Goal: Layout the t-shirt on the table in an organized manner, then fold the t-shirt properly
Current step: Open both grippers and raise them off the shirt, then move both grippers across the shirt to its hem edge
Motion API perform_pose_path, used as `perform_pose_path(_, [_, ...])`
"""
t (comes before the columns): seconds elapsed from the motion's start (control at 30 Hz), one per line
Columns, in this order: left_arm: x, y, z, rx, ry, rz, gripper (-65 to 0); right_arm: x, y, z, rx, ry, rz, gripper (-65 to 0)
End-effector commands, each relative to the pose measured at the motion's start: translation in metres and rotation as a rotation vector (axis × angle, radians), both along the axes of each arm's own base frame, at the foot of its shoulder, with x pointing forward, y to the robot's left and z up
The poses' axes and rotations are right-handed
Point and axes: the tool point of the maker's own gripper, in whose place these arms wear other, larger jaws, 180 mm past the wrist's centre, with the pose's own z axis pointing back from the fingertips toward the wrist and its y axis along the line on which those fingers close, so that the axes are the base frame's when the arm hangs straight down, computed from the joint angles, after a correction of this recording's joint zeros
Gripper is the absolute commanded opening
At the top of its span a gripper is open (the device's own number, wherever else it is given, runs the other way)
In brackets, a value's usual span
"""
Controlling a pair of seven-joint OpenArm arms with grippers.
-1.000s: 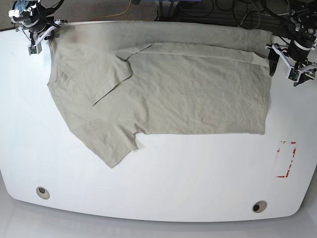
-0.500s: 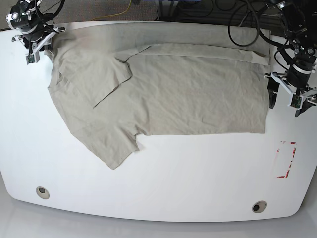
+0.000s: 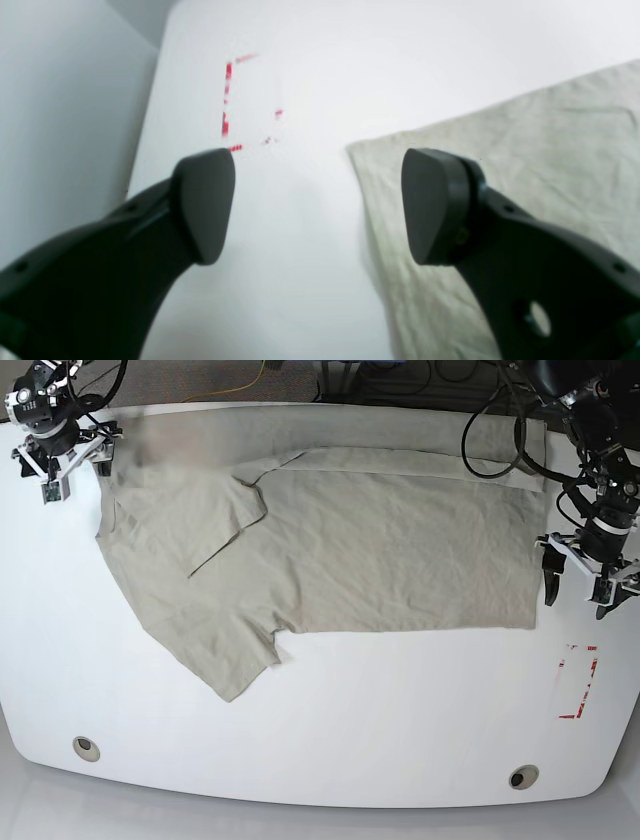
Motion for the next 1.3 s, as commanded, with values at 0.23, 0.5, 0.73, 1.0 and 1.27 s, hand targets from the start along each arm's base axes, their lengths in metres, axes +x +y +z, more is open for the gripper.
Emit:
perform_pose_path(0.23, [0.03,0.009,0.002,-0.046,-0.037,0.018,-15.7,0.067,0.001,0.039,-0.024,-0.186,0.045,-14.7])
perform_pose_path(0.5, [0.053,-0.019,-0.017,-0.029,0.024,-0.051,-15.7,0.133,0.021,0.042,0.015,-0.249,0.11,-14.6])
perform_pose_path(0.73, [0.073,-0.023,-0.016,-0.071,0.012,-0.053,-15.7,0.182,0.029,0.044,0.0,-0.254,0.143,-14.6])
perform_pose_path(1.0, [0.091,-0.038,-0.021,-0.089,0.032,-0.085,-15.7,0.237,0.037,0.043,0.068,-0.288,0.162,-14.6])
perform_pose_path(1.27, [0.101,-0.059,-0.027,-0.118,0.011,-0.151,-15.7,0.278,0.041,0.037,0.141,-0.306,0.169,-14.6])
